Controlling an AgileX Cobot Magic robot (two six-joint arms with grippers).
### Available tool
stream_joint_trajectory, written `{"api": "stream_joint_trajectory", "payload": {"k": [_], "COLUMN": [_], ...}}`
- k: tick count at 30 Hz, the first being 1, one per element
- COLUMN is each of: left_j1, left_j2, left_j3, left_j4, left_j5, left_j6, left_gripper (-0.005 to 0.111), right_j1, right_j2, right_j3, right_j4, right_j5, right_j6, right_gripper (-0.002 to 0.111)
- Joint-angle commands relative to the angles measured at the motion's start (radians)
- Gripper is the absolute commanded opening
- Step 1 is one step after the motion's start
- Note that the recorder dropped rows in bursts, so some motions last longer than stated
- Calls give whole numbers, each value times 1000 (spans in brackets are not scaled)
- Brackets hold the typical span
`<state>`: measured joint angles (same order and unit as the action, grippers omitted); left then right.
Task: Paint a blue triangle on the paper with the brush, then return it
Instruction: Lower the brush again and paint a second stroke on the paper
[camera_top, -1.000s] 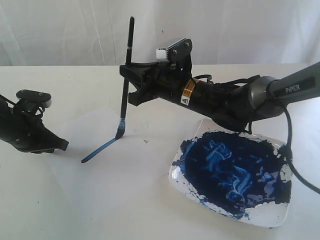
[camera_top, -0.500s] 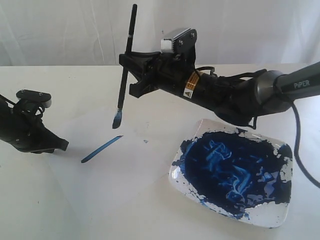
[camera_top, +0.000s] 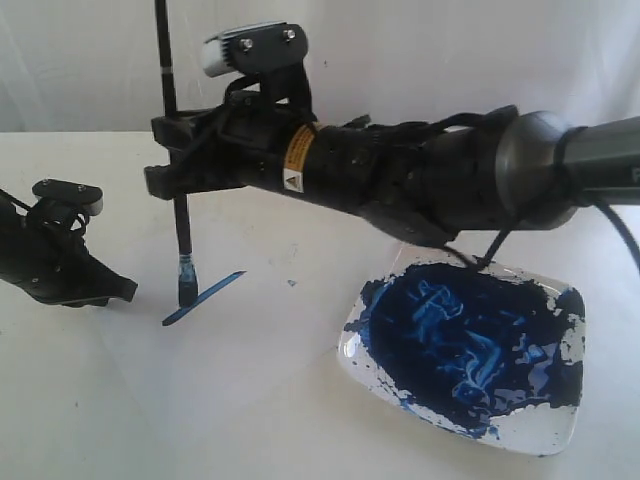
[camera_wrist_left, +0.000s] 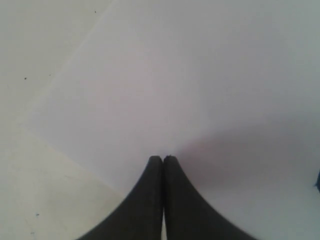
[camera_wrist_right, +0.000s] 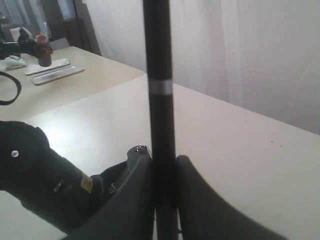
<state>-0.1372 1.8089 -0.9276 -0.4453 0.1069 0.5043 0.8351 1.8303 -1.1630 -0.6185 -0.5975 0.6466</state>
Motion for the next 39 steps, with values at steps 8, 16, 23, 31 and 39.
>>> {"api": "stream_joint_trajectory", "payload": {"k": [8, 16, 23, 31, 39], "left_j1": [-5, -5, -5, -5, -5], "left_j2": [-3, -3, -3, -3, -3], "left_j3": [-3, -3, -3, -3, -3], "left_j4": [-6, -6, -6, -6, -6], "left_j5": [13, 13, 13, 13, 13], "left_j6": [-1, -1, -1, -1, -1], "left_gripper": [0, 0, 0, 0, 0], "right_j1": [107, 111, 111, 111, 111], "right_j2": [67, 108, 129, 129, 129], "right_j3": [0, -2, -2, -2, -2], "right_j4": [548, 530, 532, 532, 532], "right_j5": [-28, -100, -88, -34, -34], "right_j6": [-408, -350, -302, -302, -313], "right_gripper": [0, 0, 0, 0, 0]}}
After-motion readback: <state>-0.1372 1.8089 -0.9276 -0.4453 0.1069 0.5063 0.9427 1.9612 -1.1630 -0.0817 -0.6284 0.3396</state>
